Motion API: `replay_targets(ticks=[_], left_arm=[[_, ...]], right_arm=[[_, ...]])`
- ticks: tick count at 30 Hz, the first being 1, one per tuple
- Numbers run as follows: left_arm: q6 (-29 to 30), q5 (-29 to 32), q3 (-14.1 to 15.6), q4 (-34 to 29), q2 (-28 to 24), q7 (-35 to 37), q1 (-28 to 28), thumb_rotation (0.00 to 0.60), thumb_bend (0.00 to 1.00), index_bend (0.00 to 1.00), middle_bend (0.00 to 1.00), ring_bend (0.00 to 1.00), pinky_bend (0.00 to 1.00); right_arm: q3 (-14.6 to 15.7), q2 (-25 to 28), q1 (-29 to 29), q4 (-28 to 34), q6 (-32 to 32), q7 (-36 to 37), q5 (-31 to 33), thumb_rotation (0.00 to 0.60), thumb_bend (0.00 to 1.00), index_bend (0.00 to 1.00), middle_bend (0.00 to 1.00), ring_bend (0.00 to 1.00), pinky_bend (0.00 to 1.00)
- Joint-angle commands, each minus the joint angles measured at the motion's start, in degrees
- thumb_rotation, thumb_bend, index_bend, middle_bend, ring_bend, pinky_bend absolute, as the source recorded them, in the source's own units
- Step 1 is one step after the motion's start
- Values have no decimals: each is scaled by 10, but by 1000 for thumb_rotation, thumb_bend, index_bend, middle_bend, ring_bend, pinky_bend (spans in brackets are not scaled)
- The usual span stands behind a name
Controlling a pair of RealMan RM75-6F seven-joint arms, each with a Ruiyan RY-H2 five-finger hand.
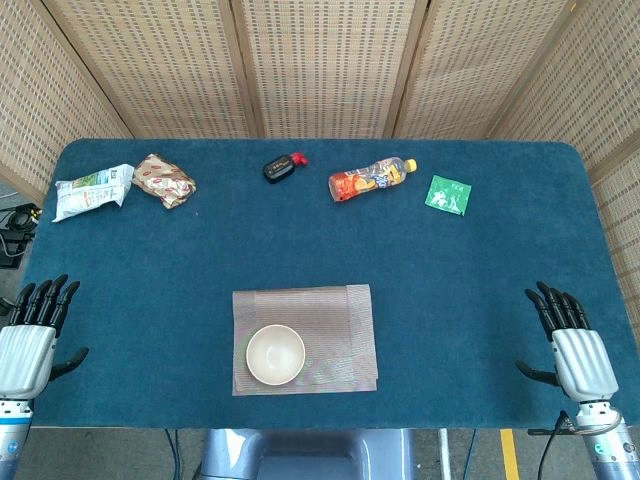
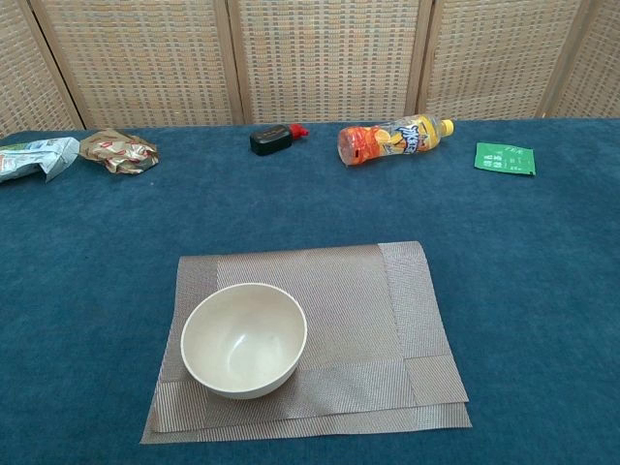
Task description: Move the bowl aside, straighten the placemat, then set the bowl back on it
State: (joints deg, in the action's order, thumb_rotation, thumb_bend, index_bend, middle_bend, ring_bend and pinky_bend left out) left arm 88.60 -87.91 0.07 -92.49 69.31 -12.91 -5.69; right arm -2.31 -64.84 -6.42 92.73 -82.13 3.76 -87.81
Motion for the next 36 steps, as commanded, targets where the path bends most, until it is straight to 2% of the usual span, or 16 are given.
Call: replay_targets(ticks=[1, 21, 26, 29, 33, 36], left_arm=[[-2, 1, -1, 0, 0, 0, 0, 600, 185, 0, 0, 0, 0], [-21, -8, -1, 2, 7, -12, -7, 600, 185, 0, 0, 0, 0], [-39, -40, -1, -6, 12, -30, -29, 600, 188, 0, 0, 0, 0], [-52, -61, -1, -12, 18, -46, -45, 600, 192, 45, 0, 0, 0], [-77, -105, 6, -33, 31, -68, -72, 600, 197, 214, 0, 0, 0], [-105, -129, 15, -47, 45, -93, -91, 600, 202, 288, 0, 0, 0]], right_arm=[[0, 0, 0, 0, 1, 0, 1, 600, 22, 0, 0, 0, 0], [-2, 5, 1, 4, -5, 8, -1, 600, 21, 0, 0, 0, 0], [-2, 7, 2, 5, -6, 11, 0, 600, 22, 0, 0, 0, 0], [-3, 9, 3, 7, -9, 14, 0, 600, 22, 0, 0, 0, 0], [-4, 11, 3, 6, -9, 19, 2, 600, 22, 0, 0, 0, 0], [-4, 11, 4, 5, -8, 22, 3, 600, 22, 0, 0, 0, 0]])
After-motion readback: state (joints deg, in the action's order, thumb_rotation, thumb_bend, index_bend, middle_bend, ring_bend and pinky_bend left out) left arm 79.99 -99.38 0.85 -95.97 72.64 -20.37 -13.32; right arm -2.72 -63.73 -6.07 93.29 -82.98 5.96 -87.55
